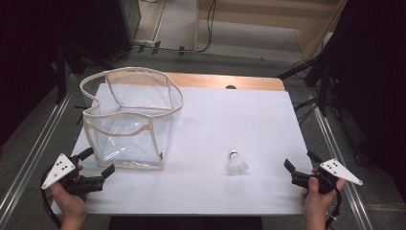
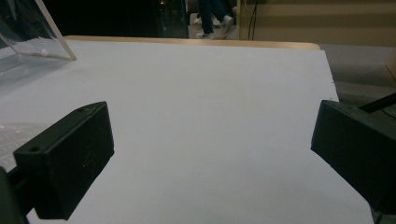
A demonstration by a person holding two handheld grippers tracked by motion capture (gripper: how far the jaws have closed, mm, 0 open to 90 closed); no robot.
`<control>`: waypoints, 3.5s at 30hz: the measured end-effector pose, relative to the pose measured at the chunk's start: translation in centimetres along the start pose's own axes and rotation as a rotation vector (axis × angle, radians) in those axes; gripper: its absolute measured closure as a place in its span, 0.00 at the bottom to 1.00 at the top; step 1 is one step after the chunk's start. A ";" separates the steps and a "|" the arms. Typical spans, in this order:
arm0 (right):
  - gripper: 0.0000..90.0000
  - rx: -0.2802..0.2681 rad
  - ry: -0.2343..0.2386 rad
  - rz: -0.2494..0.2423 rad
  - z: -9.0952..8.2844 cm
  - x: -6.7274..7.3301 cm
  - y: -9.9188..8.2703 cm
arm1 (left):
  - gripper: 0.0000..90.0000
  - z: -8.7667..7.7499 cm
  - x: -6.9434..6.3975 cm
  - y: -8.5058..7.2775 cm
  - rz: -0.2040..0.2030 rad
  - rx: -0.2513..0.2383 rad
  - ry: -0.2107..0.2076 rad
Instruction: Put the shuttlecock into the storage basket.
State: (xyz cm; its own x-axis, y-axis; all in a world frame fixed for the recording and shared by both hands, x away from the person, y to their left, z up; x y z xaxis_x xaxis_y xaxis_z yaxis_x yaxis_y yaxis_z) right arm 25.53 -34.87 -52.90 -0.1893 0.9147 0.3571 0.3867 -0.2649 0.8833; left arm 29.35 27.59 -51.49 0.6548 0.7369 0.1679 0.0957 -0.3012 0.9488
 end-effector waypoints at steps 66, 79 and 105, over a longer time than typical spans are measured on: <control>0.02 0.229 0.185 -0.151 4.8 10.8 -3.4 | 0.00 0.0 0.0 0.0 -0.002 0.000 -0.002; 0.30 0.343 0.120 -0.179 6.1 11.2 -5.4 | 0.00 0.0 0.0 0.0 0.000 -0.001 -0.004; 0.60 0.400 0.016 -0.188 7.3 11.1 -6.1 | 0.00 0.0 -0.1 0.0 0.006 0.003 -0.002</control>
State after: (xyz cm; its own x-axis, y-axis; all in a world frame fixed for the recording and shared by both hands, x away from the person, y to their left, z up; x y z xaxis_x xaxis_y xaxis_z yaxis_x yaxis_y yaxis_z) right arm 27.61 -20.89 -56.56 -0.3028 0.9299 0.2091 0.6628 0.0478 0.7473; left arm 29.32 27.50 -51.49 0.6564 0.7343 0.1729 0.0943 -0.3072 0.9470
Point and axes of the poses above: each handheld gripper's, and its own axes: z roughly forward along the jaws, y roughly out of its top, x roughly to its left, the point moved 7 cm from there along z, roughly forward along the jaws, and after that the axes turned 14 degrees about z, right-handed, at the moved point
